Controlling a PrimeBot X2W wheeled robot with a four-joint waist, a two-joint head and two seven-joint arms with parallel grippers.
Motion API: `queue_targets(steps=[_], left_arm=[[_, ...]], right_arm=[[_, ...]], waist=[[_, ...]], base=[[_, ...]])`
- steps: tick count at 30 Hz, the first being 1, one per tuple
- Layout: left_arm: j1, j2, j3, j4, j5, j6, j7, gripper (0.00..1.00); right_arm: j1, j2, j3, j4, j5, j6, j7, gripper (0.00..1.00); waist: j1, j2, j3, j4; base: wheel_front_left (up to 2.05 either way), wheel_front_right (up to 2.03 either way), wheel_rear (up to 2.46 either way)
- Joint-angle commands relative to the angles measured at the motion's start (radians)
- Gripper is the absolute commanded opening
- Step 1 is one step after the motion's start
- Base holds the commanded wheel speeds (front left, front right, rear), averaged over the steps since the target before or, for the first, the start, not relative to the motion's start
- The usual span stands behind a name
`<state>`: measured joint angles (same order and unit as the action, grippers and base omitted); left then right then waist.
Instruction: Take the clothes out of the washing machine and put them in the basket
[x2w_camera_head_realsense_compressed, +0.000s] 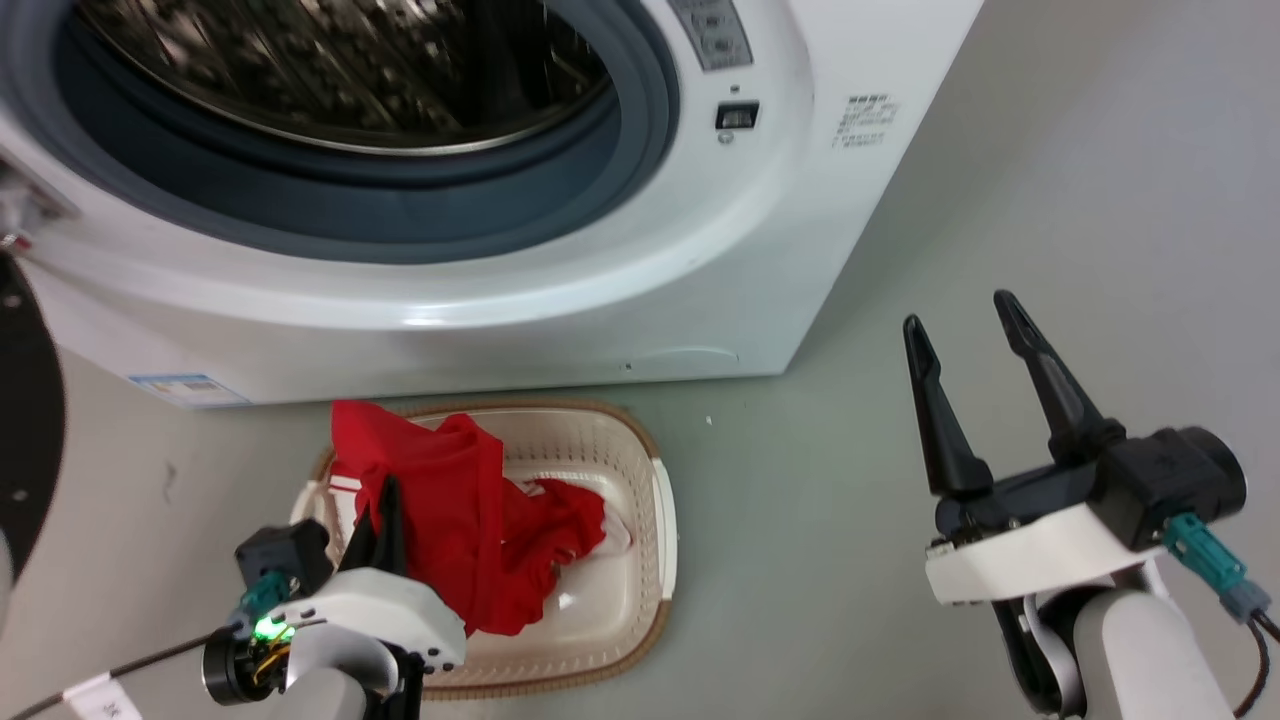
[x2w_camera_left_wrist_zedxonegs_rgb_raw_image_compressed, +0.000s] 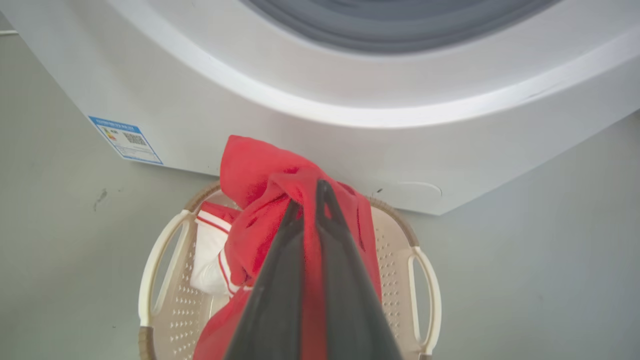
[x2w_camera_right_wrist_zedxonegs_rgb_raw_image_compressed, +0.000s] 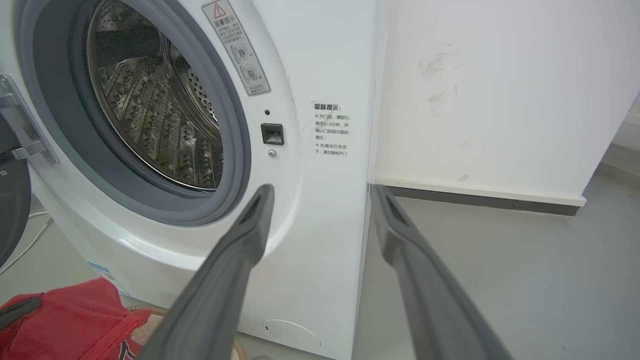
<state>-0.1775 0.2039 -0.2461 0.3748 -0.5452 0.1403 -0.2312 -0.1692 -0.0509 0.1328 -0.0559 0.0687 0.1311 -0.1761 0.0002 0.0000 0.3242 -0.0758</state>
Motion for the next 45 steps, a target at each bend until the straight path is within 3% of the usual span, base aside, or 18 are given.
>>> queue_targets(steps=[1, 11, 26, 29, 30, 35, 45], left_arm=[[-0.034, -0.006, 0.003, 0.036, -0.003, -0.012, -0.01, 0.0], [-0.297, -0.008, 0.042, 0.401, 0.038, -0.093, -0.035, 0.0], [-0.413, 0.001, 0.164, 0.694, 0.08, -0.114, -0.034, 0.02], [-0.422, -0.007, 0.183, 0.743, 0.065, -0.132, -0.034, 0.88], [-0.425, -0.009, 0.186, 0.75, 0.067, -0.139, -0.034, 1.0], [-0.41, -0.018, 0.199, 0.751, 0.082, -0.16, -0.034, 1.0], [-0.302, -0.038, 0.241, 0.656, 0.135, -0.174, -0.034, 1.0]], right_arm=[[-0.024, 0.002, 0.003, -0.002, -0.005, -0.001, -0.003, 1.0], [-0.111, 0.002, 0.018, -0.012, 0.011, -0.001, -0.034, 1.0], [-0.164, 0.002, 0.026, 0.0, 0.034, -0.001, -0.072, 1.0], [-0.168, 0.002, 0.032, 0.009, 0.036, -0.001, -0.076, 1.0], [-0.169, 0.002, 0.033, 0.014, 0.035, -0.001, -0.077, 1.0], [-0.164, 0.001, 0.031, 0.042, 0.027, -0.001, -0.08, 1.0], [-0.115, 0.001, 0.019, 0.119, 0.008, -0.001, -0.075, 1.0]], waist=[[-0.0002, 0.0, 0.074, -0.023], [-0.0002, 0.0, 0.265, -0.087], [-0.0002, 0.0, 0.422, -0.142], [-0.0002, 0.0, 0.423, -0.14], [-0.0002, 0.0, 0.418, -0.138], [-0.0002, 0.0, 0.358, -0.111], [-0.0002, 0.0, 0.135, -0.059]], base=[[0.0, 0.0, 0.0], [0.0, 0.0, 0.0], [0.0, 0.0, 0.0], [0.0, 0.0, 0.0], [0.0, 0.0, 0.0], [0.0, 0.0, 0.0], [0.0, 0.0, 0.0]])
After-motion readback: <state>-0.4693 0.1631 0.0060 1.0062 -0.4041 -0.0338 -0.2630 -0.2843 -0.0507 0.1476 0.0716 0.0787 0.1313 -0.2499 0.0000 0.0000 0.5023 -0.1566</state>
